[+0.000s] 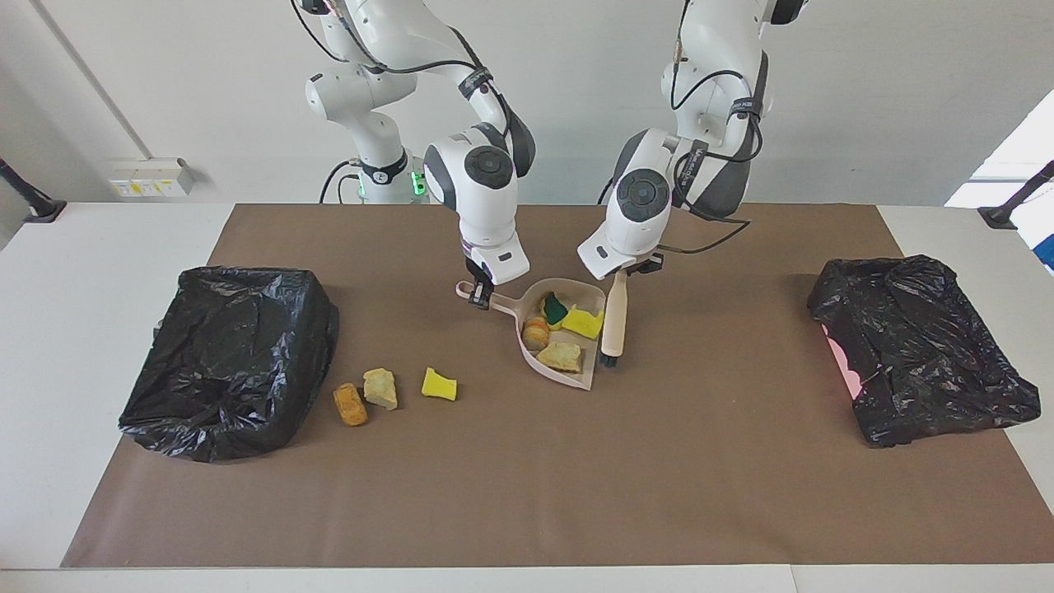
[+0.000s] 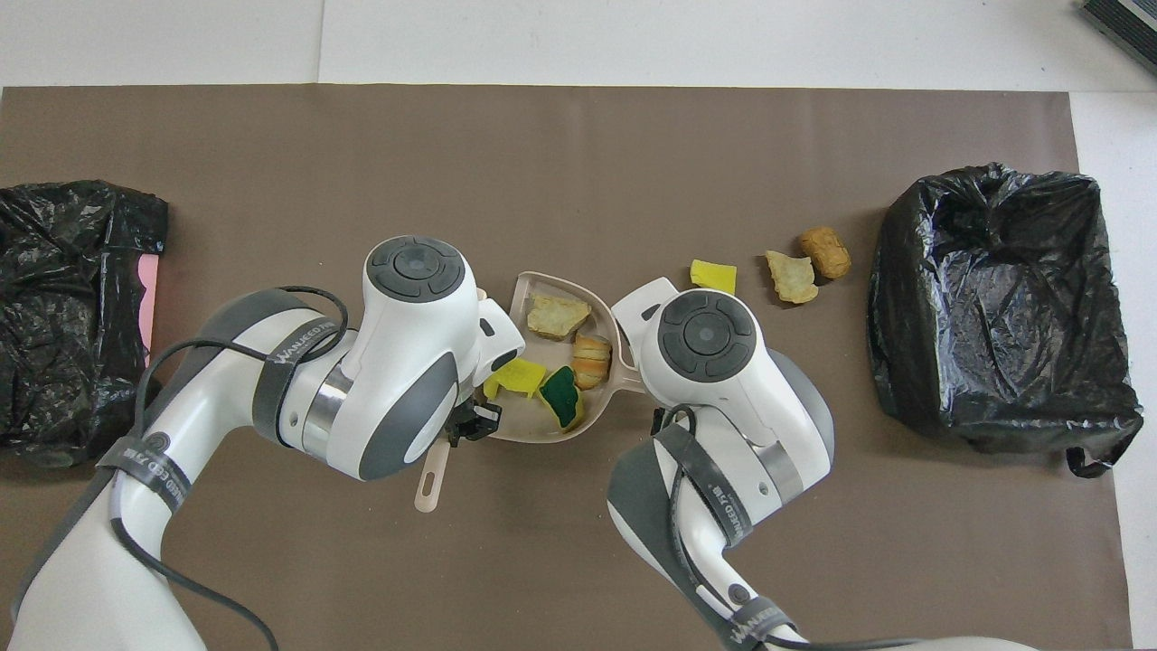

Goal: Sweep and dump trash in bin

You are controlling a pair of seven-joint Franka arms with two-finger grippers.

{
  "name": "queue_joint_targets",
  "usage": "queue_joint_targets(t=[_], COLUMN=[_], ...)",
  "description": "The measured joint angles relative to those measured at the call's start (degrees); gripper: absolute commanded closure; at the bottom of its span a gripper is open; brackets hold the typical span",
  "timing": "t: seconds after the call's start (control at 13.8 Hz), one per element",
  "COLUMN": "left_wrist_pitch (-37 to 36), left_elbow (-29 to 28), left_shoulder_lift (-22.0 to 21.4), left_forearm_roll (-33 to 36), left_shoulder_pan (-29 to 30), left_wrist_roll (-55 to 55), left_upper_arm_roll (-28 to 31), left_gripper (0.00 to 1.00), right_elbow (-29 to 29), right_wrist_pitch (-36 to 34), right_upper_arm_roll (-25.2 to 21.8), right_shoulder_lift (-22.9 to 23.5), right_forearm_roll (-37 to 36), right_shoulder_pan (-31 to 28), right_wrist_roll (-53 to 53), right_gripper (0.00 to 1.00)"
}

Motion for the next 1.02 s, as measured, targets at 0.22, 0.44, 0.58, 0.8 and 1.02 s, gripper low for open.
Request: queue_joint_targets(t=[0.22, 0.44, 0.58, 0.8, 1.02], left_wrist_pitch=[0.0, 0.0, 0.51, 8.74, 13.37], left_elbow=[0.01, -0.14, -1.78, -11.27, -21.15], left_shoulder_lift=[-0.11, -0.81, -1.93, -6.69, -12.88], left_forearm_roll=[0.39, 0.62, 0.61, 0.48, -3.43], left_shoulder_pan=[0.01, -0.12, -1.32, -7.5, -15.0], left_wrist_roll=[-1.71, -6.67, -9.39, -16.63, -21.69], left_upper_arm_roll=[0.27, 0.2, -0.41, -0.95, -1.31], left_gripper=[1.0, 1.0, 1.0, 1.0, 1.0], right_elbow=[1.57, 2.14, 2.24, 2.34, 3.07], right_wrist_pitch=[-4.14, -9.53, -11.87, -14.56, -16.22], right_upper_arm_roll=[-0.1, -0.22, -0.28, -0.37, -0.48], right_shoulder_lift=[-1.65, -5.64, -8.58, -13.0, -15.73], right_forearm_roll=[-0.25, -0.26, -0.28, -0.3, -0.29], right_shoulder_pan=[-3.27, -7.73, -10.4, -15.87, -21.5], right_wrist_roll=[-5.08, -10.55, -12.31, -16.43, -20.38], right_gripper=[1.0, 1.0, 1.0, 1.0, 1.0])
